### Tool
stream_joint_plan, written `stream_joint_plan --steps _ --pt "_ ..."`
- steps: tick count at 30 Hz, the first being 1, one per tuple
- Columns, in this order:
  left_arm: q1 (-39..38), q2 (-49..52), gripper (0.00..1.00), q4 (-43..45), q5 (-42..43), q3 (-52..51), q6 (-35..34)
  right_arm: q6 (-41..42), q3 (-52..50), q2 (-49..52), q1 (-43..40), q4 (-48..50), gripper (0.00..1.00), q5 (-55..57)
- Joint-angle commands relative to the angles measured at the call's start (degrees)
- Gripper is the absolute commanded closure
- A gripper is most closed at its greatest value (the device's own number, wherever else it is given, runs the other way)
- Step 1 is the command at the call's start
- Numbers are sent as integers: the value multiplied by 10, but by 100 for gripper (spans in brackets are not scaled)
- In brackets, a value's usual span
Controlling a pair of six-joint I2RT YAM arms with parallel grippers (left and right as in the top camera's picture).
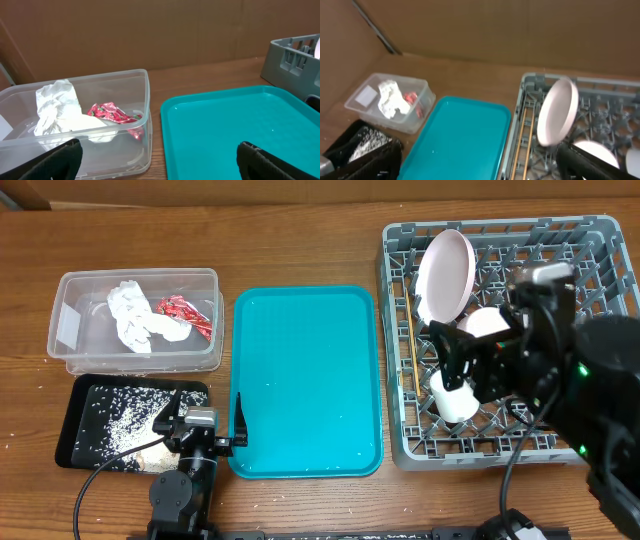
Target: Sort waste into correct bins and load items into the dishwasher
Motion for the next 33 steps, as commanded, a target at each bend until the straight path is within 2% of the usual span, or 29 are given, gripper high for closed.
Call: stream_joint_plan --steps 1,9,16,21,25,33 --pt "3 -6 0 2 3 -2 11 -16 -59 -48 -26 44 0 2" --pt "3 -6 0 2 3 -2 11 -16 -368 -266 -154 225 0 -45" --pt "3 -6 0 2 3 -2 11 -15 -578 -431 -212 301 0 -69" --pt "3 -6 0 2 3 -2 11 -13 -704 -533 -223 346 0 -86" --pt "3 -6 0 2 3 -2 11 -13 -765 -576 -223 384 0 -86" --pt "3 -6 0 2 3 -2 11 -13 -880 -576 -223 565 0 -86"
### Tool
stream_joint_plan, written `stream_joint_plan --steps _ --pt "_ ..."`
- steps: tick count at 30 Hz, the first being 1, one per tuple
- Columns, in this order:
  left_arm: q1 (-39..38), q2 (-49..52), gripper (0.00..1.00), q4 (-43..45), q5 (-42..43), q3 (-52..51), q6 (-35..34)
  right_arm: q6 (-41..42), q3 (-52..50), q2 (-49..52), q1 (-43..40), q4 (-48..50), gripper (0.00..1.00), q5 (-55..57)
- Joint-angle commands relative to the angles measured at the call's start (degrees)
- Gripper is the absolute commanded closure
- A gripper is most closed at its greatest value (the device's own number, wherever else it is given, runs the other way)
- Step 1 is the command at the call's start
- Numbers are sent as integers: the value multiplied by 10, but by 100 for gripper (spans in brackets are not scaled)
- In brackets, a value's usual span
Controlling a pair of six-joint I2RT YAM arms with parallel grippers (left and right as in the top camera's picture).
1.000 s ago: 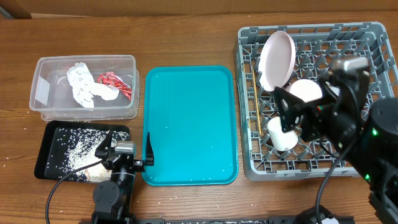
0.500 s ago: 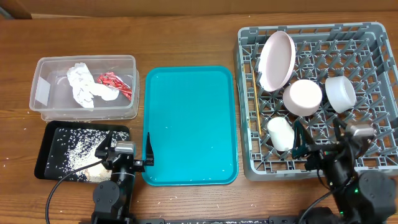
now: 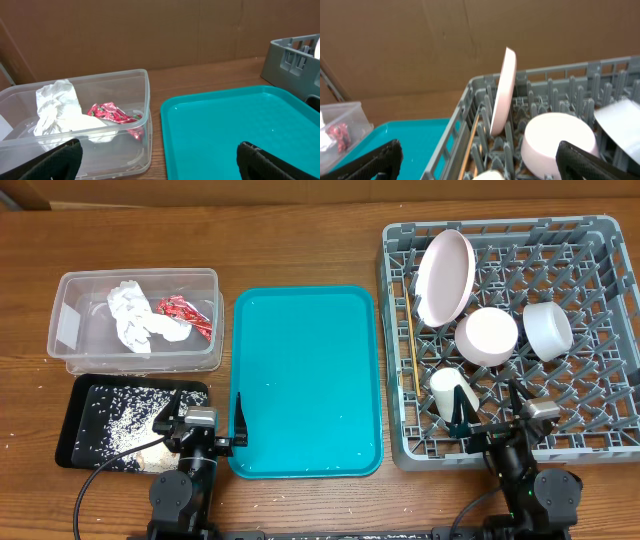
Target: Sort waste into correct bins and load items into the dishwasher
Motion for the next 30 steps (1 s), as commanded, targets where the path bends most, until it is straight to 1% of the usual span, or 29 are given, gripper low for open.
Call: stream_joint_plan --steps 1,3,9,30 --pt "3 -6 0 2 3 -2 11 -2 -51 -7 -2 73 0 -4" --pt "3 -6 0 2 3 -2 11 -2 -73 -7 -2 101 0 -3" --pt "3 -6 0 2 3 -2 11 -2 -72 -7 0 72 0 -3" --pt "3 -6 0 2 3 -2 11 -2 -72 -6 0 73 0 -3"
